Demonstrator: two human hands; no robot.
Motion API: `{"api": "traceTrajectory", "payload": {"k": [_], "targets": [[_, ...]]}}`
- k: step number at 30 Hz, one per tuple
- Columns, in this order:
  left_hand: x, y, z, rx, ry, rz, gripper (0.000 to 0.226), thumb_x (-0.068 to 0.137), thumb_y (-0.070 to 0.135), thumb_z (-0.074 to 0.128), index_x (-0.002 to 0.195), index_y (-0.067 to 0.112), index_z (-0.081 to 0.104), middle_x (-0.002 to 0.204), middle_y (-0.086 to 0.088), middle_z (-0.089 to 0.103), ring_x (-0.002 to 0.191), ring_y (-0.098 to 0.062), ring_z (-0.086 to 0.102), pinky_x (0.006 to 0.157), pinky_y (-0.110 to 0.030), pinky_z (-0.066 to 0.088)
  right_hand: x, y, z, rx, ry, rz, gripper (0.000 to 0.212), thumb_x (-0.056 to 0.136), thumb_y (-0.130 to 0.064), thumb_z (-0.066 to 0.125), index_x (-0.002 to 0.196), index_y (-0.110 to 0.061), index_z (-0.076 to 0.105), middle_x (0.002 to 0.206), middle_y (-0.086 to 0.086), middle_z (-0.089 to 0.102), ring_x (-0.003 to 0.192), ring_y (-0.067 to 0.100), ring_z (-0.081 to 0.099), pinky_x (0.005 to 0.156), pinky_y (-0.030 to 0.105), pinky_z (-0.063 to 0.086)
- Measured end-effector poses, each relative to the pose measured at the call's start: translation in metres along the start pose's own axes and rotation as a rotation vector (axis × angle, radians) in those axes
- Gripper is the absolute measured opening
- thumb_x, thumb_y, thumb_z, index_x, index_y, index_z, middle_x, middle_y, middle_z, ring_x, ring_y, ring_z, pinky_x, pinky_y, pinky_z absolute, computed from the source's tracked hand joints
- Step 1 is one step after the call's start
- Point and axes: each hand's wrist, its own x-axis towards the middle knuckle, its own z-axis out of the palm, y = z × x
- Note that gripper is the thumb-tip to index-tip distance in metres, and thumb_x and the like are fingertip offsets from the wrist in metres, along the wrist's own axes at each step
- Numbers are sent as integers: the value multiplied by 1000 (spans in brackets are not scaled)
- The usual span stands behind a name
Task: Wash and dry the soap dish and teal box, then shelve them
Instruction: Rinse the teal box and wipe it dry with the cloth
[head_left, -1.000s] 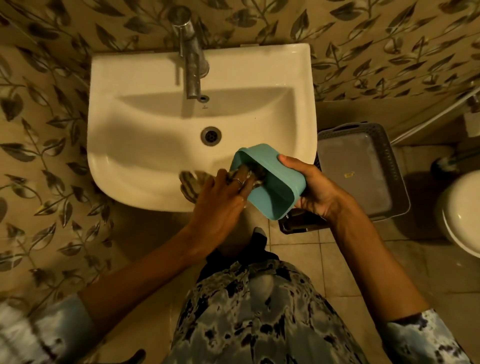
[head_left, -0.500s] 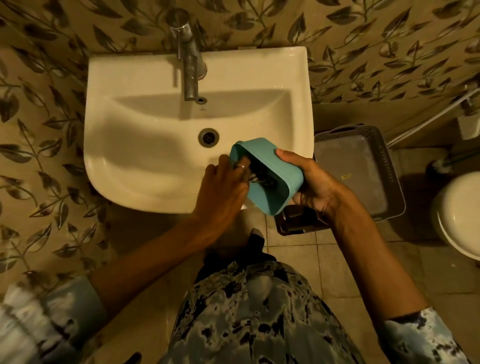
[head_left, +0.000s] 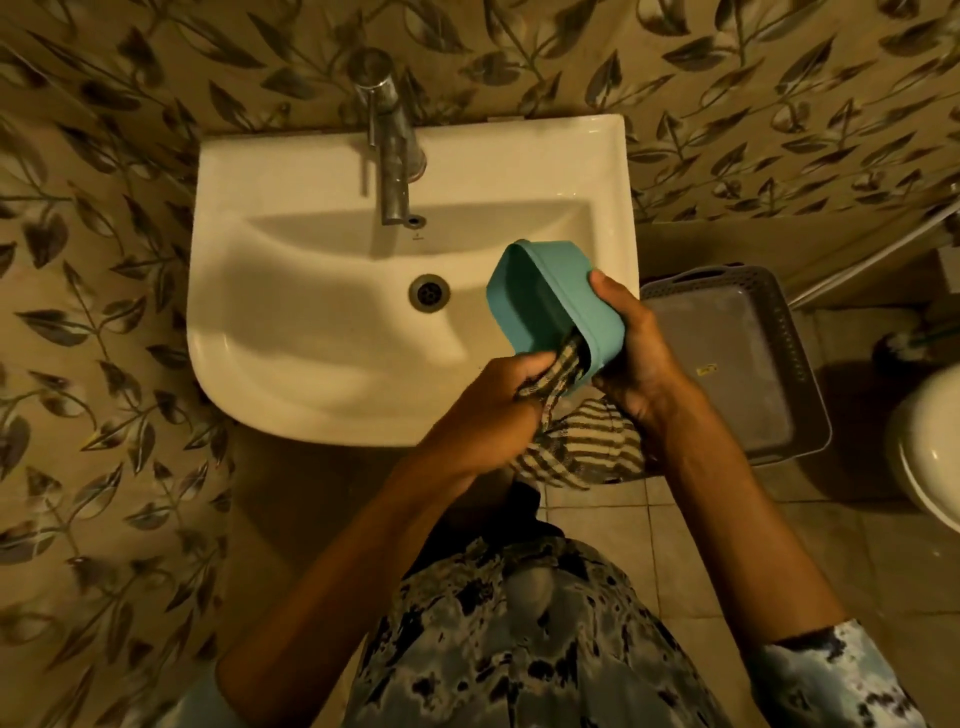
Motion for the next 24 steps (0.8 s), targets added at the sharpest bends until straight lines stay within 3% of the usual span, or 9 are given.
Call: {"api": "traceTrajectory", "payload": {"k": [2,4,7,8,11,14,16,20,24], "targets": [[2,-4,-15,-212,3,-39,51,85,-10,40,118,23,61,114,-1,68,104,-12,62,86,-28,52,5,-2,2,17,45,-46,54,87,-46,53,127,-10,57,111,14,68,98,27,65,85,40,53],[4,-12,-36,-465,52,-102,54,81,-16,35,110,19,63,111,-5,67,103,-20,62,88,-36,51,10,-3,0,12,88,-69,51,92,-44,47,131,-12,53,123,17,63,105,30,61,93,45,48],[8,-23,-78,-686,240,-125,56,80,-19,28,116,10,59,105,-9,66,85,-18,69,71,-31,59,13,-4,-6,49,122,-96,47,93,-44,46,130,-16,54,120,12,65,104,28,62,94,46,48],[10,-26,-94,-717,331,-110,57,79,-18,26,120,6,57,106,-11,67,84,-18,70,71,-31,59,14,-4,-8,51,114,-100,45,93,-44,46,128,-17,55,116,10,67,103,26,63,92,45,49],[19,-30,-142,-781,583,-41,55,80,-17,23,123,-2,54,116,-17,65,105,-30,63,91,-39,53,13,0,-11,52,87,-88,46,91,-45,48,127,-18,57,114,10,68,103,27,64,91,45,50],[40,-23,-182,-815,779,31,43,88,-13,29,110,5,61,106,-8,71,98,-27,66,76,-36,57,12,5,-9,43,64,-43,48,91,-46,49,129,-17,56,119,12,66,106,28,62,92,46,50],[61,-17,-207,-817,870,12,34,92,-6,37,116,4,60,118,-12,65,102,-28,65,81,-40,56,12,10,-6,37,63,-13,47,89,-46,51,125,-18,59,116,10,68,102,27,64,89,44,51],[101,2,-247,-822,875,22,29,91,-3,41,112,6,57,105,-12,63,91,-23,62,80,-38,52,13,16,0,17,40,18,44,79,-51,57,114,-24,65,103,4,75,90,20,71,77,37,54],[129,16,-271,-845,899,99,33,91,0,44,123,7,50,120,-14,58,106,-25,58,72,-33,55,12,15,3,71,-9,16,38,80,-50,56,104,-27,72,102,5,75,87,19,73,64,32,58]]}}
